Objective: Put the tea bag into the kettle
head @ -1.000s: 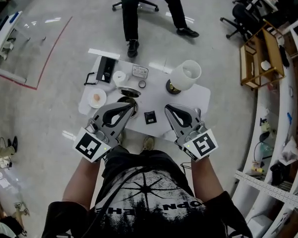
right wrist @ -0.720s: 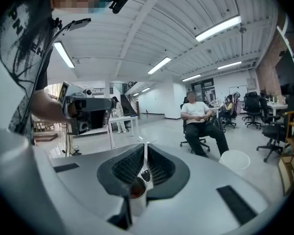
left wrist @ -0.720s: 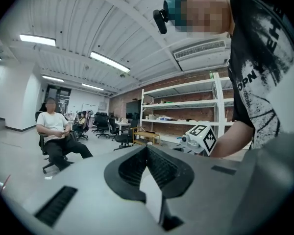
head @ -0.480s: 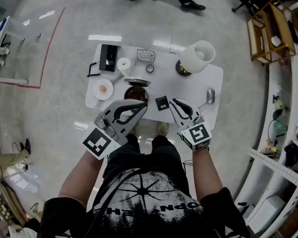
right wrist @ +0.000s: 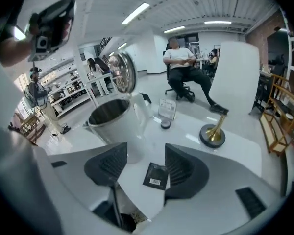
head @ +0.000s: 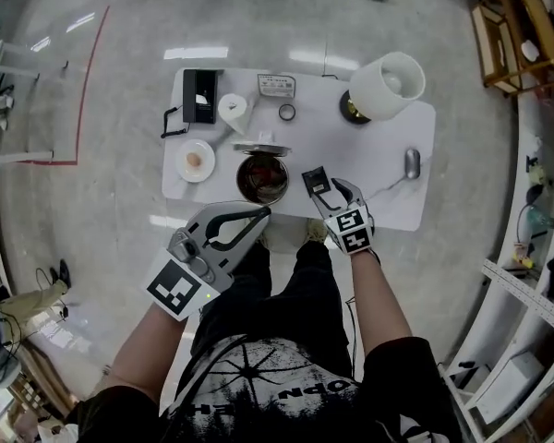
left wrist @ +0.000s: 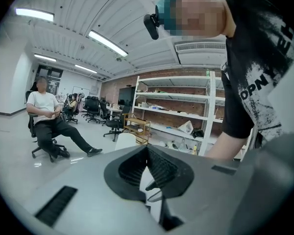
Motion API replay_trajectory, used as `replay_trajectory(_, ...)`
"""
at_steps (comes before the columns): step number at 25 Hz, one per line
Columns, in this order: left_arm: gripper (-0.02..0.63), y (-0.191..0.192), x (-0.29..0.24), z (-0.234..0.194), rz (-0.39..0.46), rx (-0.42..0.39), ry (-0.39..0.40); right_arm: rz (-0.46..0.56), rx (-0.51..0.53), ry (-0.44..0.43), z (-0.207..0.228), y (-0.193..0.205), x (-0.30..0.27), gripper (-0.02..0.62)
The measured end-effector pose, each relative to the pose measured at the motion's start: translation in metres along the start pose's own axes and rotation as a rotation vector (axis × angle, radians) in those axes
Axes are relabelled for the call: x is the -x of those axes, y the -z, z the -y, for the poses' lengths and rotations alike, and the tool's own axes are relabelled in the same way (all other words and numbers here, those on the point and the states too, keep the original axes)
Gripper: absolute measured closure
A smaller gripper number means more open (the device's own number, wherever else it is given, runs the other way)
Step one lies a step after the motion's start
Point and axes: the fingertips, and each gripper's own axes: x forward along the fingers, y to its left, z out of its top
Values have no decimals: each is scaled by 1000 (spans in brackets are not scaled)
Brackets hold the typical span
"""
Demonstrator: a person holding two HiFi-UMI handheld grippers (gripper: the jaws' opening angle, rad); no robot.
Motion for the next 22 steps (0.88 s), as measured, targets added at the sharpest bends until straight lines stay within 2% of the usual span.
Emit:
replay_trajectory(6, 600, 26, 11, -12, -52, 22, -26, -169, -47, 48, 15, 66, -74, 331)
replay_trajectory(11, 600, 42, 17, -24, -71, 52, -50, -293, -59, 89, 31, 104, -115, 324)
replay_trajectory(15, 600, 50, 21, -33, -74, 95, -59, -352, -72, 106, 38, 120, -136, 316)
replay_trajectory(18, 600, 58, 23, -39, -92, 100, -56, -387, -100, 101, 40, 131, -151, 276)
replay_trajectory(22, 600, 65, 26, -44, -103, 114, -61, -386, -112, 134, 42, 137, -157, 265)
